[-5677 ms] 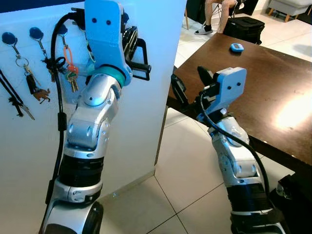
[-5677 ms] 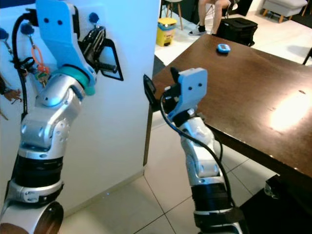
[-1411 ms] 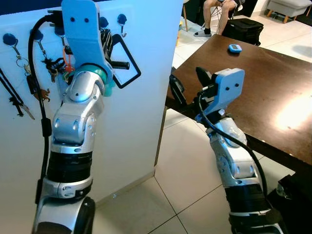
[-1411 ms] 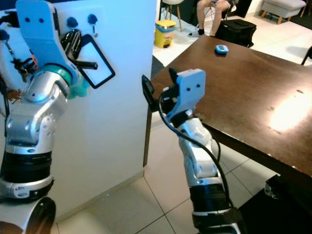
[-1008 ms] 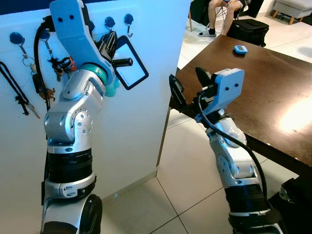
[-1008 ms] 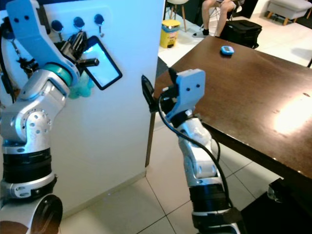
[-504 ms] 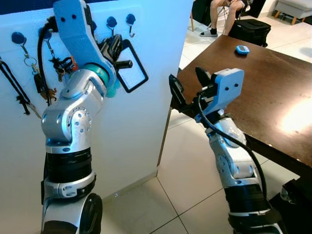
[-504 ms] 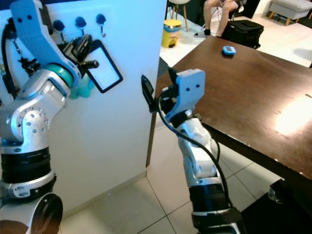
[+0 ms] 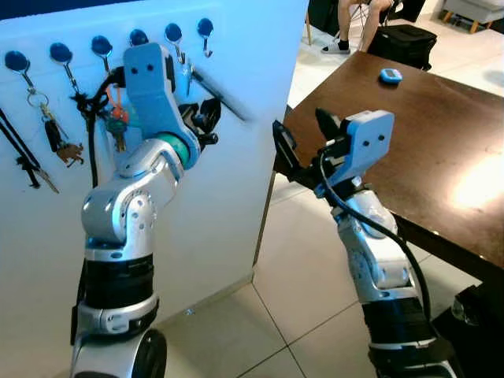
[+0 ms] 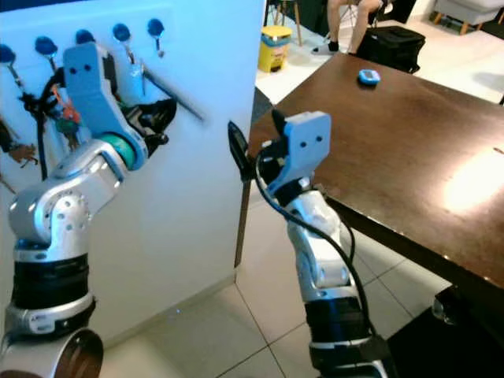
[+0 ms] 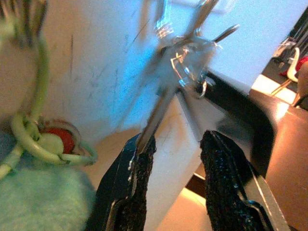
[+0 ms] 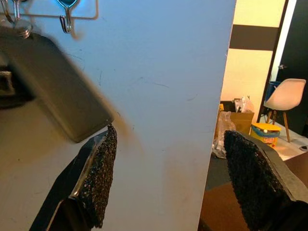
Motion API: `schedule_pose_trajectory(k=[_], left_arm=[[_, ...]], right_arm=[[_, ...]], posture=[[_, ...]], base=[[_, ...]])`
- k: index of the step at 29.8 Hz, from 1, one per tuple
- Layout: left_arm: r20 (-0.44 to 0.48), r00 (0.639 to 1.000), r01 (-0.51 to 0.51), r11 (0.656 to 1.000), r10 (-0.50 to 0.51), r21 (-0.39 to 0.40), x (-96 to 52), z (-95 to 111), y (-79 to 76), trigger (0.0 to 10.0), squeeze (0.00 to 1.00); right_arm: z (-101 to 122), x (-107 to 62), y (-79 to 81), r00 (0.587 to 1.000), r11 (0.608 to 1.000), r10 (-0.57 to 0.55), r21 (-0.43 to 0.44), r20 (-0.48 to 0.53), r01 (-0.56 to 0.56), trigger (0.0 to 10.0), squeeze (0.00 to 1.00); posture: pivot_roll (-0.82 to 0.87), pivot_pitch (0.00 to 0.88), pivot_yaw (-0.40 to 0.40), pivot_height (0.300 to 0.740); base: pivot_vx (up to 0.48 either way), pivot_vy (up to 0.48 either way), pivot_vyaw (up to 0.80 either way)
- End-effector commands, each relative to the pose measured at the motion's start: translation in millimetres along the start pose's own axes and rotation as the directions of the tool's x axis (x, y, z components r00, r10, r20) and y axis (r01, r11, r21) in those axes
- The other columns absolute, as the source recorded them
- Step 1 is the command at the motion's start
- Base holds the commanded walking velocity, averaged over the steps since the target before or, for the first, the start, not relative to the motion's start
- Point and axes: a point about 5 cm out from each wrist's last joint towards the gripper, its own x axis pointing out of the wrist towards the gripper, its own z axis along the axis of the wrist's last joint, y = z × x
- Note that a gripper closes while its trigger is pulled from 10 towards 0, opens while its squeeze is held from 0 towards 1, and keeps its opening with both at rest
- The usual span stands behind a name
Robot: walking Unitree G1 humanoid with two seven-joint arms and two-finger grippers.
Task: Hang keys on a hook
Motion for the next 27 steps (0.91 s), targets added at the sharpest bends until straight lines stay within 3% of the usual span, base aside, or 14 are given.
schedule_pose_trajectory(k=[1,5,9,10,12,14,15,16,17,19,20,22,25,27], left_arm=[[0.063,0.996,0.056,0.994,-0.062,0.091,-9.3,2,-10.1,10.0,0.0],[0.053,0.991,0.112,0.981,-0.122,0.159,-21.4,-7,-16.5,10.0,0.0],[0.032,0.989,0.14,0.976,-0.147,0.166,-25.4,-12,-17.8,10.0,0.0],[-0.044,0.977,0.213,0.96,-0.209,0.182,-38.1,-29,-19.5,10.0,0.0],[-0.044,0.977,0.213,0.96,-0.209,0.182,-38.1,-29,-19.5,10.0,0.0],[-0.131,0.968,0.239,0.944,-0.214,0.227,-52.1,-53,-14.2,10.0,0.0],[-0.131,0.968,0.239,0.944,-0.214,0.227,-52.1,-53,-14.2,10.0,0.0],[-0.181,0.974,0.187,0.939,-0.138,0.288,-62.4,-72,-0.3,10.0,0.0],[-0.181,0.974,0.187,0.939,-0.138,0.288,-62.4,-72,-0.3,10.0,0.0],[-0.147,0.989,0.044,0.932,0.01,0.36,-72.1,-80,22.2,10.0,0.0],[-0.147,0.989,0.044,0.932,0.01,0.36,-72.1,-80,22.2,10.0,0.0],[-0.097,0.985,-0.09,0.9,0.145,0.426,-85.1,-82,43.9,10.0,0.0],[-0.097,0.985,-0.09,0.9,0.145,0.426,-85.1,-82,43.9,10.0,0.0],[-0.079,0.978,-0.138,0.886,0.192,0.442,-91.1,-81,51.9,10.0,0.0]], right_arm=[[-2,-2.7,1.4,1.0,1.0,0.003,-0.006,-0.01,-0.003,10.0,0.0],[-2,-3.0,2.1,1.0,1.0,0.004,-0.005,-0.01,-0.004,10.0,0.0],[-2,-3.0,2.2,1.0,1.0,0.004,-0.005,-0.01,-0.004,10.0,0.0],[-3,-3.5,2.2,1.0,1.0,0.003,-0.005,-0.012,-0.003,10.0,0.0],[-3,-3.5,2.2,1.0,1.0,0.003,-0.005,-0.012,-0.003,10.0,0.0],[-4,-4.2,2.3,1.0,1.0,0.003,-0.004,-0.016,-0.003,10.0,0.0],[-4,-4.2,2.3,1.0,1.0,0.003,-0.004,-0.016,-0.003,10.0,0.0],[-5,-5.0,3.3,1.0,1.0,0.004,-0.001,-0.021,-0.004,10.0,0.0],[-5,-5.0,3.3,1.0,1.0,0.004,-0.001,-0.021,-0.004,10.0,0.0],[-9,-7.9,3.3,0.999,1.0,0.003,0.0,-0.035,-0.003,10.0,0.0],[-9,-7.9,3.3,0.999,1.0,0.003,0.0,-0.035,-0.003,10.0,0.0],[-19,-14.4,0.1,0.997,1.0,-0.008,-0.007,-0.072,0.008,10.0,0.0],[-19,-14.4,0.1,0.997,1.0,-0.008,-0.007,-0.072,0.008,10.0,0.0],[-24,-18.4,-2.0,0.996,1.0,-0.015,-0.011,-0.091,0.014,10.0,0.0]], posture=[[-0.03,0.079,0.077,0.74],[-0.03,0.08,0.079,0.74],[-0.03,0.08,0.079,0.74],[-0.03,0.081,0.08,0.74],[-0.03,0.081,0.08,0.74],[-0.03,0.084,0.081,0.74],[-0.03,0.084,0.081,0.74],[-0.03,0.084,0.081,0.74],[-0.03,0.084,0.081,0.74],[-0.03,0.084,0.078,0.74],[-0.03,0.084,0.078,0.74],[-0.03,0.084,0.074,0.74],[-0.03,0.084,0.074,0.74],[-0.02,0.083,0.07,0.74]], base=[[0.0,0.0,0.0],[0.0,0.0,0.0],[0.0,0.0,0.0],[0.0,0.0,0.0],[0.0,0.0,0.0],[0.0,0.0,0.0],[0.0,0.0,0.0],[0.0,0.0,0.0],[0.0,0.0,0.0],[0.0,0.0,0.0],[0.0,0.0,0.0],[0.0,0.0,0.0],[0.0,0.0,0.0],[0.0,0.0,0.0]])
